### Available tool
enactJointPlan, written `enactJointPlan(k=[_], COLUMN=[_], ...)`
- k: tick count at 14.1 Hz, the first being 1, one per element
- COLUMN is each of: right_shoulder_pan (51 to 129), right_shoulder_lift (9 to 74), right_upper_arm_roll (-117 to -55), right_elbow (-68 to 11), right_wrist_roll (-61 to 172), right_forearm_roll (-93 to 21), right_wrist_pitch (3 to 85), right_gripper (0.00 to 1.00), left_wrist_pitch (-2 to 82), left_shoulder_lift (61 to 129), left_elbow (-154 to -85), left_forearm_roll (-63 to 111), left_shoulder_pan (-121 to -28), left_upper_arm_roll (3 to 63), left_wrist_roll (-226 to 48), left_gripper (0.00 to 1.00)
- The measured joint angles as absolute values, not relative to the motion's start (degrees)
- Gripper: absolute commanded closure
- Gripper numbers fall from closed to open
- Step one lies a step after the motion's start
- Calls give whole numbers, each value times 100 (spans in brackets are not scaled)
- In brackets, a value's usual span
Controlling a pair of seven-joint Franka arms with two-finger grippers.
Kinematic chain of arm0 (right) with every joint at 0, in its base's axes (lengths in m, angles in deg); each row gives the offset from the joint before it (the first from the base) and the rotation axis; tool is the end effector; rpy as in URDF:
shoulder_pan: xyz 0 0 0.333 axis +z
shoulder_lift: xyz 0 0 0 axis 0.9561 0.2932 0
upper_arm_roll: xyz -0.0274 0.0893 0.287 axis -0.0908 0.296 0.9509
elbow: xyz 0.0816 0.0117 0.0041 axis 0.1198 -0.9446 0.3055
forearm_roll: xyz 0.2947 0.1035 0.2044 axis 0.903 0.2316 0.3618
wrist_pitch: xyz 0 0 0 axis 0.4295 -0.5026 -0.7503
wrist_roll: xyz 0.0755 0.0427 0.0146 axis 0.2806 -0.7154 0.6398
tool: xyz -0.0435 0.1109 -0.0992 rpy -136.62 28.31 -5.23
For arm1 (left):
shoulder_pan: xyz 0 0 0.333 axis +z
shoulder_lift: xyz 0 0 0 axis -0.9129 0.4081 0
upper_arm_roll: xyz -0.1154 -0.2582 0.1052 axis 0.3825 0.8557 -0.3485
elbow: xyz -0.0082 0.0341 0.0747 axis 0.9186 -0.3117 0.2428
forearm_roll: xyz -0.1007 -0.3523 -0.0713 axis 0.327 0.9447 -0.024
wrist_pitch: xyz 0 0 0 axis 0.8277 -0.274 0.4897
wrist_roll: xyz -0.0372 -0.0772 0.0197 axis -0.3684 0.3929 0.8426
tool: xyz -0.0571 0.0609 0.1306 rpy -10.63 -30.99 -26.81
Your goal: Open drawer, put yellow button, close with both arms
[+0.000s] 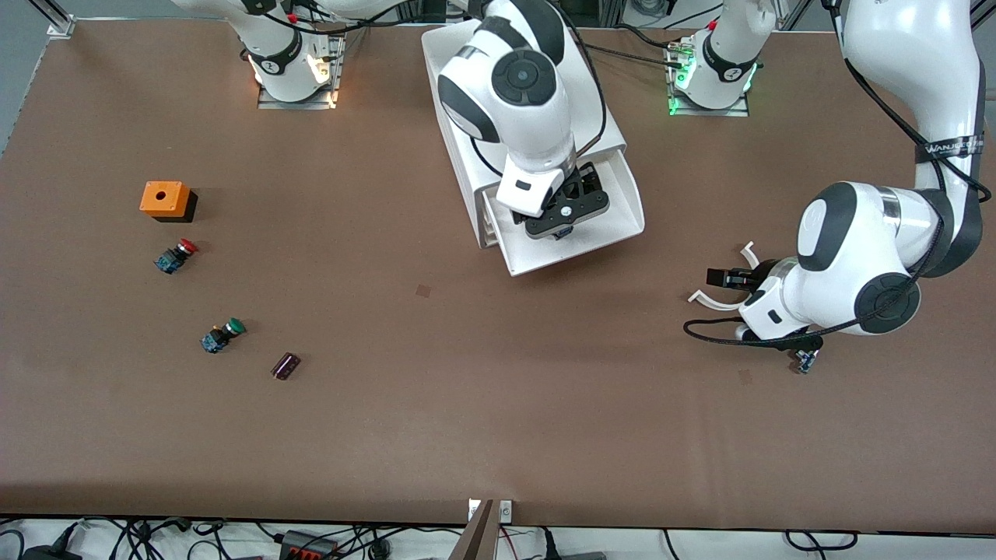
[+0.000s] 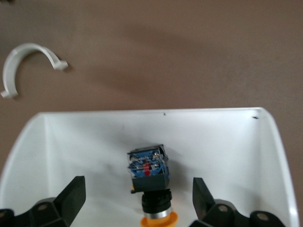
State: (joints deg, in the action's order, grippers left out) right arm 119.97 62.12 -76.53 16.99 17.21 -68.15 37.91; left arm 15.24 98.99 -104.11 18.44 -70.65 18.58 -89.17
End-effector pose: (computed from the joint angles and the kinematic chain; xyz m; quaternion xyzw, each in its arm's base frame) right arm 0.4826 0.5848 0.3921 -0.9841 -0.1316 -0.0327 0.1144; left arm 0.6031 -0.0923 0.3080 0.9809 -0.0065 -0.1937 0.0175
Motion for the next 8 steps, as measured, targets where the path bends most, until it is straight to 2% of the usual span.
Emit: enactJointPlan(k=[5, 8], right_shoulder_pan=[11332, 10607], right_shoulder_lift=[5960, 5946], right_upper_arm_roll=[-7779, -7802], right_elbow=[1978, 1967], right_wrist_roll=[1423, 1611], right_forearm_roll=[-6842, -6896], right_wrist_pitch=[3526, 3236], right_gripper=[0, 0], left_wrist_pitch=[2053, 3547], left_shoulder_lift=[9593, 9203], left_elbow=[-10520, -11508], left_forearm_roll=[1844, 1844], left_shoulder_pan=[-7163, -7213], left_upper_arm_roll=[2294, 2727], left_wrist_roll=[-10095, -10811], left_gripper=[0, 0])
